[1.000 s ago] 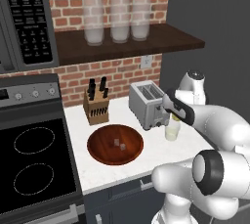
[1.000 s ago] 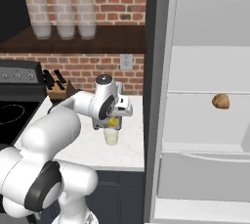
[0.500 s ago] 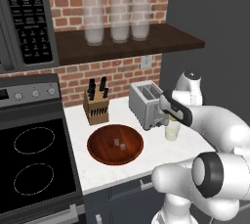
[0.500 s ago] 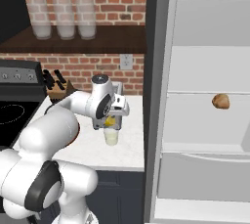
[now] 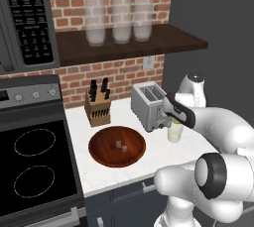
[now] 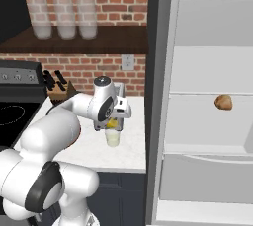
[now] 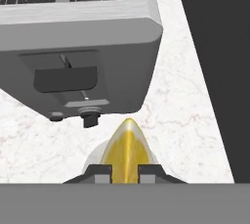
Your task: Grab a lemon wedge from the fridge and one ice cube from the ice bowl, and put them in the glass of lemonade.
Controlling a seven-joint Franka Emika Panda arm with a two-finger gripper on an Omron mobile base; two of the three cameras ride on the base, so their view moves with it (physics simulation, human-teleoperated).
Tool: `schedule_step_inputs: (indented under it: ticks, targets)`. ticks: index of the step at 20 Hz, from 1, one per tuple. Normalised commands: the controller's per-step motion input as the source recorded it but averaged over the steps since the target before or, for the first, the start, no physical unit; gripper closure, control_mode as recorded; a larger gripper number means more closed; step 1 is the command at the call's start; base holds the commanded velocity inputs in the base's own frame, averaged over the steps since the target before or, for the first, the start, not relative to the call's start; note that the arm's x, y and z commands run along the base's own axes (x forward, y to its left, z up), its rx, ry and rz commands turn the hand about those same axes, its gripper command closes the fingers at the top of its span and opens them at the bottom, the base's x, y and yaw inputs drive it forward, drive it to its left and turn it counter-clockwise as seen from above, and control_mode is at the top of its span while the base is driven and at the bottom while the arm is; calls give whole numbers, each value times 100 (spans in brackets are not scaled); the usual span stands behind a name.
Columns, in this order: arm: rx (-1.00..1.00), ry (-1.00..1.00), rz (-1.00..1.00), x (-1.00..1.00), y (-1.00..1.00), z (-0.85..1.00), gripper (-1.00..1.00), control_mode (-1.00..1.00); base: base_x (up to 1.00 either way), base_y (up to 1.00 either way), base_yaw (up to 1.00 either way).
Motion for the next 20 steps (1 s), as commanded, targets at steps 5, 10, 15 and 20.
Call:
schedule_step_inputs:
  ticks: [5,10,15,20]
  targets:
    - [0,0,0,0,0,0,100,-100,0,0,0]
    - [0,0,0,0,0,0,-100,-100,0,0,0]
    - [0,0,0,0,0,0,-100,-100,0,0,0]
    - [0,0,0,0,0,0,-100,-100,0,0,0]
